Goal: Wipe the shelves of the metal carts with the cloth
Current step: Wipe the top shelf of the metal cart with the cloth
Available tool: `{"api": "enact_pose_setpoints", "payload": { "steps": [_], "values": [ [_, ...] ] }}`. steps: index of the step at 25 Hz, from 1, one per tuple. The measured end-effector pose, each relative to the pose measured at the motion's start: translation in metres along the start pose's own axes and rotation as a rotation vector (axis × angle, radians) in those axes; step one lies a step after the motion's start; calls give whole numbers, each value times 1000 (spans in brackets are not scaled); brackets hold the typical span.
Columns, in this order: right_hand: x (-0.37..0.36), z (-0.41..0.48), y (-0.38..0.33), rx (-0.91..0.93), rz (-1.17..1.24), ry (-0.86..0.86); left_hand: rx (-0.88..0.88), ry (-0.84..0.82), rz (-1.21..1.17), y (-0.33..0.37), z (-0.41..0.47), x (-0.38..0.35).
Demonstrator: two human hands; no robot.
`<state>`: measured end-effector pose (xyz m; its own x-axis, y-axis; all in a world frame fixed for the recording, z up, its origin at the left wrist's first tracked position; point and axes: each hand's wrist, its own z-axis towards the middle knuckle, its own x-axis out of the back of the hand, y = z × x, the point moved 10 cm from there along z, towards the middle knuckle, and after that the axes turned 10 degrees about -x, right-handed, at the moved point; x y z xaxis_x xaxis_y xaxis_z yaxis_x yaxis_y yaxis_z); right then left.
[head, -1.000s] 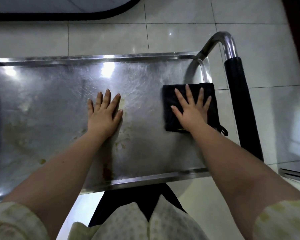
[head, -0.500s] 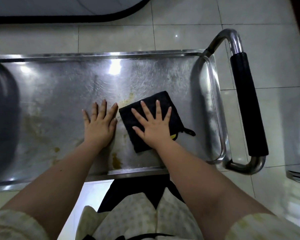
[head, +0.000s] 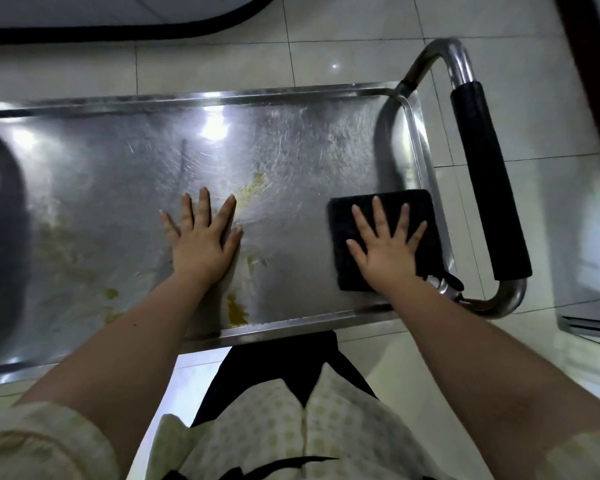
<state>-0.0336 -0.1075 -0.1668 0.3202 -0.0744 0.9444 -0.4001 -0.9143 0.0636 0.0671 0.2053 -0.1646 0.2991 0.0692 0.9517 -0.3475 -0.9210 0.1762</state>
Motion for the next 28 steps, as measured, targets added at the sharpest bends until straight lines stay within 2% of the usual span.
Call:
{"api": "enact_pose_setpoints", "payload": {
  "steps": [4,6,8,12,15,18,23,25,28],
  "values": [
    [-10,-73,-129,308,-14,78,-21,7,-15,1,-2,2],
    [-11,-88,-151,393,-34,87,-29,9,-16,0,-2,2],
    [-7,-71,-113,335,-4,116,-30,9,-20,0,-1,1],
    [-11,-31,41,-46,-33,46,-23,9,-10,0,-1,-2],
    [-13,-32,69,-151,-55,2,-26,36,-1,2,-1,-1],
    [-20,-57,5,-68,15,8,-23,33,-1,0,-1,-2],
    [-20,-106,-160,359,-30,75,-43,54,-1,-2,0,6],
    [-14,-102,-175,429,-23,84,-7,95,-16,-22,2,15],
    [-14,-104,-164,438,-37,95,66,86,-17,-72,11,24]
  ]
}}
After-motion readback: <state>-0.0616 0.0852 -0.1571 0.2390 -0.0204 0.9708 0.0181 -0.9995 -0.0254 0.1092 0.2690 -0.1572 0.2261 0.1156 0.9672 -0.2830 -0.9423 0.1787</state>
